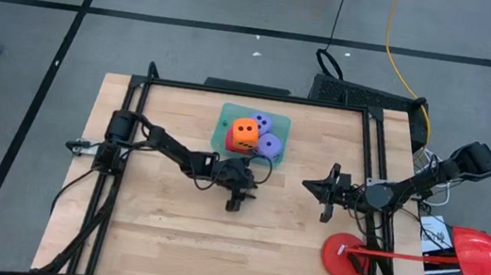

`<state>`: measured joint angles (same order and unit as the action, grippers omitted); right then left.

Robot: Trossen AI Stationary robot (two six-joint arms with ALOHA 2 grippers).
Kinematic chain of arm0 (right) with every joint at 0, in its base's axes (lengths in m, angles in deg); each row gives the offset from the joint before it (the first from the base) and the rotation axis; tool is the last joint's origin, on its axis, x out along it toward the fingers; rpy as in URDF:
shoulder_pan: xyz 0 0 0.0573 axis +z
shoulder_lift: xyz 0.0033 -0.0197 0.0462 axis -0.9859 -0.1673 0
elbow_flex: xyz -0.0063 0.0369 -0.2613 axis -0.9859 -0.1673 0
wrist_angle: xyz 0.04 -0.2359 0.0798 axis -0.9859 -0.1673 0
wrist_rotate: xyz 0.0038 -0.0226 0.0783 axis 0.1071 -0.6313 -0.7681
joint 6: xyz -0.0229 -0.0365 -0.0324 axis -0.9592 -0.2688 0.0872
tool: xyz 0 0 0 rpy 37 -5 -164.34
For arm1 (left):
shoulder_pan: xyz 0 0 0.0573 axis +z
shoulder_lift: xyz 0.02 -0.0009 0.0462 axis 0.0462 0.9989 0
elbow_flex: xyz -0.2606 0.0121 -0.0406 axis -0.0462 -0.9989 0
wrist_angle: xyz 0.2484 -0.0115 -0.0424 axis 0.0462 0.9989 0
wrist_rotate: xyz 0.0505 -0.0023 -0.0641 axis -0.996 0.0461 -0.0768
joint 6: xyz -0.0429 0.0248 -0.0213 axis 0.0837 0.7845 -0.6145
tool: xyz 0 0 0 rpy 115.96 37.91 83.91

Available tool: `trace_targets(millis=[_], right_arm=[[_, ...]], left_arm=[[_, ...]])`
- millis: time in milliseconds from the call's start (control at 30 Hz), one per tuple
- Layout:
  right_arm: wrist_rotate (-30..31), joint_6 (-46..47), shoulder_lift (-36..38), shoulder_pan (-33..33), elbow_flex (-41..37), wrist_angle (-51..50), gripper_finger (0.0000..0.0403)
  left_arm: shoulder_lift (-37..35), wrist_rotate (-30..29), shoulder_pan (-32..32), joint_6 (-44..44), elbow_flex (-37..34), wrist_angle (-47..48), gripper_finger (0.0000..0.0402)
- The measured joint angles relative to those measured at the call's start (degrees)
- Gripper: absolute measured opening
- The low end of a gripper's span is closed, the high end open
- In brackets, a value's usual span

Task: Pick & Place Dice
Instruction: Put the small light green dice into the blue bin

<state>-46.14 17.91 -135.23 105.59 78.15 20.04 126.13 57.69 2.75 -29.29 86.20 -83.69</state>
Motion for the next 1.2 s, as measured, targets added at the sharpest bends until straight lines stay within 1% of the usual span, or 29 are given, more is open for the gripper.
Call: trace_targets(millis=[133, 367, 433, 567, 667, 767, 867, 933, 1067, 1133, 1200], right_arm=[[-0.04, 0.04, 0.00, 0.00, 0.00, -0.13, 0.0004], [-0.04, 0.04, 0.00, 0.01, 0.00, -0.15, 0.0004], [-0.04, 0.04, 0.00, 0.01, 0.00, -0.15, 0.0004], [-0.06, 0.24, 0.00, 0.01, 0.00, -0.15, 0.0004], [-0.07, 0.44, 0.00, 0.01, 0.00, -0.15, 0.0004], [-0.07, 0.46, 0.00, 0.00, 0.00, -0.15, 0.0004], [-0.09, 0.46, 0.00, 0.02, 0.00, -0.15, 0.0004], [-0.09, 0.44, 0.00, 0.00, 0.00, -0.22, 0.0004], [-0.13, 0.44, 0.00, 0.01, 0.00, -0.57, 0.0004], [-0.11, 0.44, 0.00, 0.02, 0.00, -0.62, 0.0004], [-0.11, 0.46, 0.00, 0.00, 0.00, -0.55, 0.0004]], left_arm=[[-0.02, 0.46, 0.08, 0.26, 0.03, 2.08, 0.0156], [-0.02, 0.66, -0.33, 1.37, 0.00, 4.33, 0.0126], [-0.02, 0.49, -0.49, 2.15, -0.04, 4.58, 0.0107], [-0.02, 0.52, -0.84, 2.62, -0.27, 3.91, 0.0047], [-0.51, 0.93, -0.90, 1.53, -0.41, 2.86, 0.0041], [-2.79, 1.09, -1.33, 1.38, -0.43, 3.92, 0.0041], [-8.26, 2.13, -2.59, 3.22, -0.88, 9.20, 0.0052], [-13.40, -0.13, -3.61, 5.33, -0.74, 12.54, 0.0054], [-26.34, -8.53, -4.25, 9.23, -0.89, 21.42, 0.0048], [-32.72, -10.47, -4.22, 10.51, -2.17, 24.62, 0.0048], [-39.49, -11.90, -3.72, 11.44, -3.69, 25.34, 0.0052]])
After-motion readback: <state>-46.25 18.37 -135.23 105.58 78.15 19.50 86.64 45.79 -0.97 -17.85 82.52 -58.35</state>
